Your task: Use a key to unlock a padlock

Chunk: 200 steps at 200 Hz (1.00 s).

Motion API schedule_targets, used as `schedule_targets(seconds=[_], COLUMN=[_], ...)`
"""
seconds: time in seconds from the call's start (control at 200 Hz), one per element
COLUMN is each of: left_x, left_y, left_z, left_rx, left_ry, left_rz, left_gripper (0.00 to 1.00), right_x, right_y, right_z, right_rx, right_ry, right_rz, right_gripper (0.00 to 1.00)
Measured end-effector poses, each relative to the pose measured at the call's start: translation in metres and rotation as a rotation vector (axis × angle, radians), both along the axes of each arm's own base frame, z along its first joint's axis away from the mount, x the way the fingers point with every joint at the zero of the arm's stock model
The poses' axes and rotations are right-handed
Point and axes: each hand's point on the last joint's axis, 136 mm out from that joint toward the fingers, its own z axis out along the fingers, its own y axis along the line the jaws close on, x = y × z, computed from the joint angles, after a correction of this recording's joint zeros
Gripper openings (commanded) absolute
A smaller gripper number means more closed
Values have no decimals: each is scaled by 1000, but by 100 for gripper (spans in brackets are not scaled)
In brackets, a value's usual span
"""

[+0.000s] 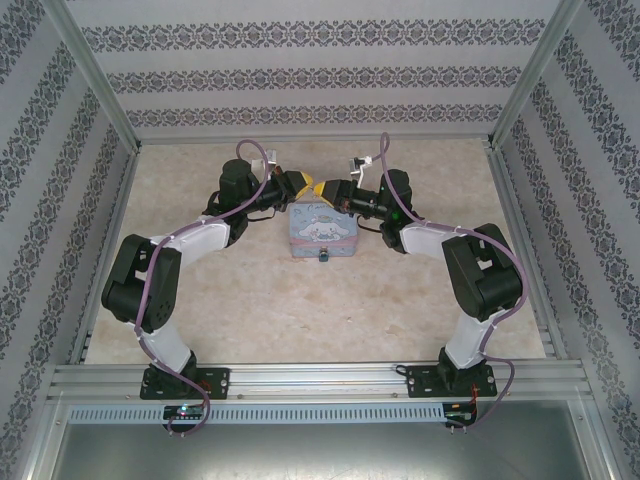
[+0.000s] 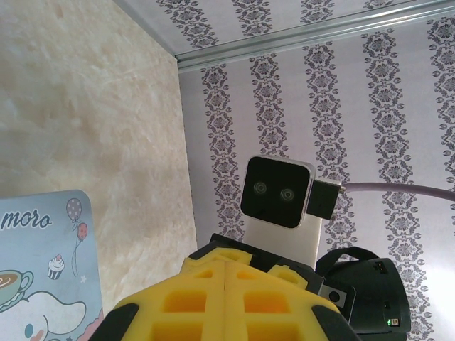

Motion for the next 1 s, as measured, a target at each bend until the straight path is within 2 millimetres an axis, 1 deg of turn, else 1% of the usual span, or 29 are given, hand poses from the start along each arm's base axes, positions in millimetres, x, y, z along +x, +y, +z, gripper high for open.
schedule_targets(seconds=[0.215,0.255,0.315,0.37,0.595,0.759,0.959,0.999], left_x=[0,1,1,1,0,-1,-1,-1], left_y=[0,1,1,1,2,3,2,2], left_z=[0,0,1,1,0,-6,-5,-5], left_rx=[0,0,-1,-3,-9,-13,-17,-17], left_ry=[0,-1,-4,-5,-16,-11,-9,-9], left_rz=[4,5,7,8,14,21,27,28], left_gripper=[0,0,0,0,0,0,0,10], right_x=[0,0,0,0,0,-1,-1,-1], right_y=[0,0,0,0,0,-1,-1,-1], right_z=[2,2,3,3,2,-1,-1,-1], right_rx=[6,9,12,15,17,14,15,15], right_ry=[-2,0,6,8,13,23,25,25], right_rz=[-1,-1,-2,-2,-1,-2,-2,-2], right_gripper=[9,6,4,0,0,0,0,0])
